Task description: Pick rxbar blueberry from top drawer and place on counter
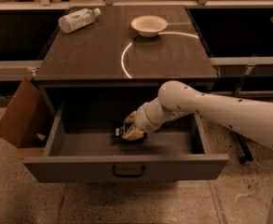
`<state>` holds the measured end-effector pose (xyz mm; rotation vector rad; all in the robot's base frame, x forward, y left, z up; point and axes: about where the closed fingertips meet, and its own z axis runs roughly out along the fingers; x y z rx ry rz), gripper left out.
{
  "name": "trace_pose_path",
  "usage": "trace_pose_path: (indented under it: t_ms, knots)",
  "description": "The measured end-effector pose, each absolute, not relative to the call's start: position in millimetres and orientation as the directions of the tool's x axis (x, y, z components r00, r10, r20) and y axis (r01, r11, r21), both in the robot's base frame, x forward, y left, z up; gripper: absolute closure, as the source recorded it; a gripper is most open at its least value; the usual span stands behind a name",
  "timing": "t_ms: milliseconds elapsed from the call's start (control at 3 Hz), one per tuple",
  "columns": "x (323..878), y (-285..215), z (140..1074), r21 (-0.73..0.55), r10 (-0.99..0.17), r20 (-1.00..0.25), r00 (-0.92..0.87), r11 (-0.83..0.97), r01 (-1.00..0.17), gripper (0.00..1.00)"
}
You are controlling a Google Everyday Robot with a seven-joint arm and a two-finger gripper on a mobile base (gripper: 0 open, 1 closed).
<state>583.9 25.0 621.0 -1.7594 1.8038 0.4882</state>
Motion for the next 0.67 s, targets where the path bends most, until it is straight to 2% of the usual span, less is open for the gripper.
trace_pose_path:
  t_ms: [667]
  knots:
    - [584.2,-26.4,679.9,-0.196,-0.709,-0.704,0.036,0.146,-0.970,1.00]
